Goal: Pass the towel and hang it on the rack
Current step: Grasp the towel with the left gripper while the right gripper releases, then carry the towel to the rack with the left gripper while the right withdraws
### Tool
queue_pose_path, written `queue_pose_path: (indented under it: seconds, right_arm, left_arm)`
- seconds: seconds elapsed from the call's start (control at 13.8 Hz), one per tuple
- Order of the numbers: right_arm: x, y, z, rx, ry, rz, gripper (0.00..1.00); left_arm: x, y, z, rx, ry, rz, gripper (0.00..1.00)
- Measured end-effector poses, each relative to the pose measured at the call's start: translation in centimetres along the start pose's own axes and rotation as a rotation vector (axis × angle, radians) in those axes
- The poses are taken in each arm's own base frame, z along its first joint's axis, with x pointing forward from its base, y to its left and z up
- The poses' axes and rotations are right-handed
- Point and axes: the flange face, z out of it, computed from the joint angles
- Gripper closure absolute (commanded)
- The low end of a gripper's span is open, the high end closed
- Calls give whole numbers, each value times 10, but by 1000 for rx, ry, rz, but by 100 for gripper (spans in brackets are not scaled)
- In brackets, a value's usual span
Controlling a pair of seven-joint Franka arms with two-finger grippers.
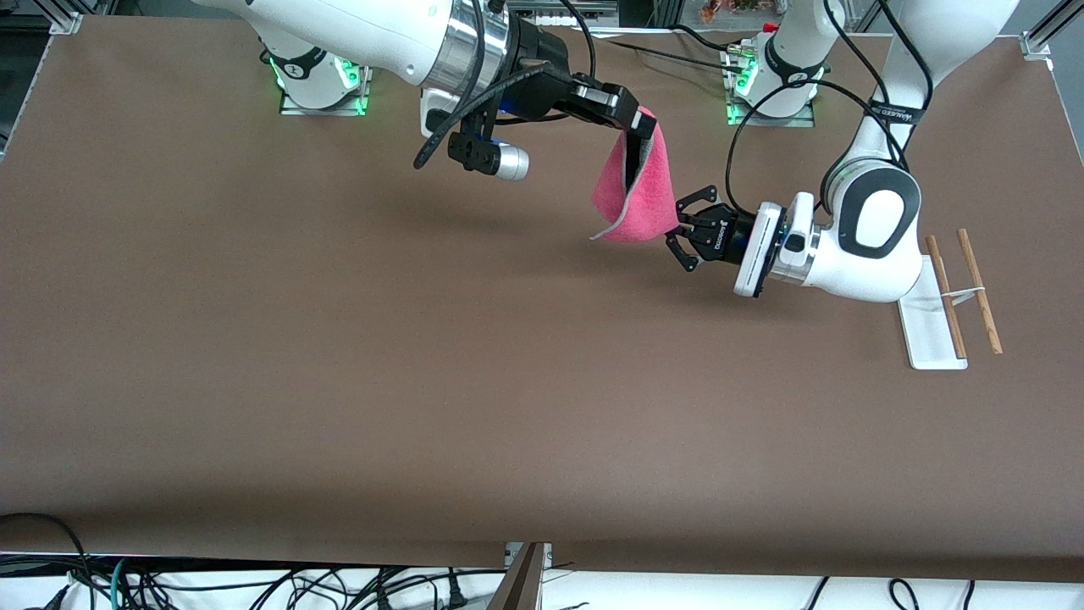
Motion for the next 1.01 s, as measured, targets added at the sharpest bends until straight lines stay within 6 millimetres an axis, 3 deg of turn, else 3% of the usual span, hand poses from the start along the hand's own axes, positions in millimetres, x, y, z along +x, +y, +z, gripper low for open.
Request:
queue_pose_path:
  seconds: [0.36, 0.72, 0.87, 1.01]
  right_arm:
    - [10, -1, -8, 9, 14, 19, 0]
    - [38, -4, -36, 41, 51, 45, 0]
    - [38, -4, -38, 44, 52, 42, 0]
    - [42, -3, -43, 36, 54, 15, 0]
  left_arm:
    - [-1, -1, -5, 8, -6, 1, 100]
    - [-4, 1, -23, 28, -72, 11, 100]
    - [-4, 2, -39, 45, -99, 16, 100]
    - [-7, 6, -67, 53, -145, 5, 100]
